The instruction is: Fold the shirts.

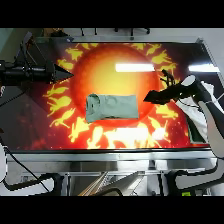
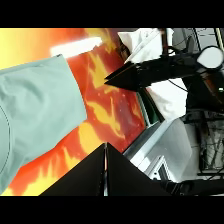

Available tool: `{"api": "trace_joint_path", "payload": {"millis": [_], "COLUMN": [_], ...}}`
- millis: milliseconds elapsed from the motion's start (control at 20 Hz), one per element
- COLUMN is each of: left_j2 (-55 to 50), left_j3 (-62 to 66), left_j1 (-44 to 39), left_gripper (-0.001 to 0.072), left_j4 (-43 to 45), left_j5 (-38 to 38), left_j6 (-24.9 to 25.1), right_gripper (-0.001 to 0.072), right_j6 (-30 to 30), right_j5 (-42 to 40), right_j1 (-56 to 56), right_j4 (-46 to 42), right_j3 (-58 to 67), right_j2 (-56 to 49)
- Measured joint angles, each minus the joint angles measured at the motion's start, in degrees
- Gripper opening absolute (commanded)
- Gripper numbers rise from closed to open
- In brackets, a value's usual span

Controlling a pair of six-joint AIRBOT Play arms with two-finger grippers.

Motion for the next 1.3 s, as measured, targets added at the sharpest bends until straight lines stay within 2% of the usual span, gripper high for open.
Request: {"api": "trace_joint_path", "payload": {"millis": [250,300,350,400,450,500,700,900,1300], "left_j2": [0.0,0.0,0.0,0.0,0.0,0.0,0.0,0.0,0.0], "left_j3": [0.0,0.0,0.0,0.0,0.0,0.0,0.0,0.0,0.0], "left_j1": [0.0,0.0,0.0,0.0,0.0,0.0,0.0,0.0,0.0], "left_gripper": [0.0014,0.0014,0.0014,0.0014,0.0014,0.0014,0.0014,0.0014,0.0014], "left_j4": [0.02,0.02,0.04,0.04,0.04,0.04,0.09,0.26,0.46], "left_j5": [-0.28,-0.28,-0.37,-0.48,-0.48,-0.48,-0.55,-0.85,-2.03], "left_j6": [0.0,-0.02,-0.02,0.0,0.0,-0.02,-0.02,-0.02,-0.02], "right_gripper": [0.0632,0.0576,0.0407,0.0276,0.0098,0.0016,0.0014,0.0014,0.0015], "right_j6": [-4.44,-5.18,-6.19,-7.21,-8.72,-10.43,-16.06,-16.85,-6.14], "right_j5": [-0.98,-1.25,-1.7,-2.32,-2.95,-3.82,-3.34,-4.46,-9.05], "right_j1": [2.84,3.54,4.33,5.16,5.81,6.38,6.95,3.63,-15.82], "right_j4": [9.66,12.11,14.12,15.72,17.09,18.6,27.76,31.58,32.3], "right_j3": [-1.68,-1.73,-1.77,-1.9,-1.97,-1.97,0.52,8.39,25.57], "right_j2": [-7.82,-8.96,-10.03,-11.13,-11.85,-12.33,-10.6,-4.07,3.32]}}
